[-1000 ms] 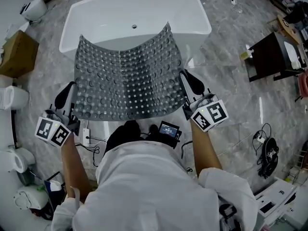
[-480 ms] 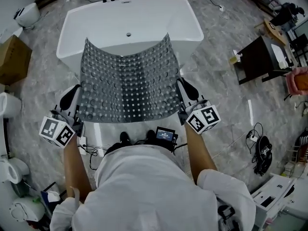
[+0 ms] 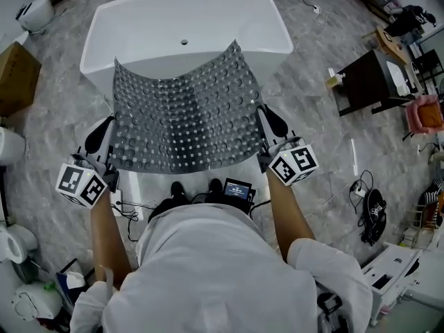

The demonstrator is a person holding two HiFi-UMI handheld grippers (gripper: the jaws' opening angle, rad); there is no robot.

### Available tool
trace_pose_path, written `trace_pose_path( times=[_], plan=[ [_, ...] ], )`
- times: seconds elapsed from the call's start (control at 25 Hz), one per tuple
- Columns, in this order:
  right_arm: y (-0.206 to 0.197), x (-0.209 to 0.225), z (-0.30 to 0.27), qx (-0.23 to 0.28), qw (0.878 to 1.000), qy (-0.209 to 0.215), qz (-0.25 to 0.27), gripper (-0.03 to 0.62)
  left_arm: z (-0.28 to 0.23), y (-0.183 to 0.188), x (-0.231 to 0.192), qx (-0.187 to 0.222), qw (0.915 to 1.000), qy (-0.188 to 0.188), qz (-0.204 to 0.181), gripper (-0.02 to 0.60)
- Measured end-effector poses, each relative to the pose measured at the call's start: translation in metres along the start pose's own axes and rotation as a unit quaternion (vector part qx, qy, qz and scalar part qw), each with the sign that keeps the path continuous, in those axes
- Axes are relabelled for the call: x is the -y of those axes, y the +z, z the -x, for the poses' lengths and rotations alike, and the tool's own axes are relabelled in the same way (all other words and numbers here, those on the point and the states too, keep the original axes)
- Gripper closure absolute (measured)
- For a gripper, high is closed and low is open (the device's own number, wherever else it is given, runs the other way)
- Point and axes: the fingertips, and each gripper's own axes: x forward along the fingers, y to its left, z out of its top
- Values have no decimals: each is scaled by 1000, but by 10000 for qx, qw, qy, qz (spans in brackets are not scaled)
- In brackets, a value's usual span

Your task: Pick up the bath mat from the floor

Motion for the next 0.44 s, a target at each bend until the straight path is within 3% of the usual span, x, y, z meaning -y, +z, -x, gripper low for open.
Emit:
trace_pose_path(
  times=[0.44],
  plan=[
    [0, 1, 24, 14, 9998, 36, -170, 551, 12, -2, 22, 28, 10000, 22, 33, 571]
  ],
)
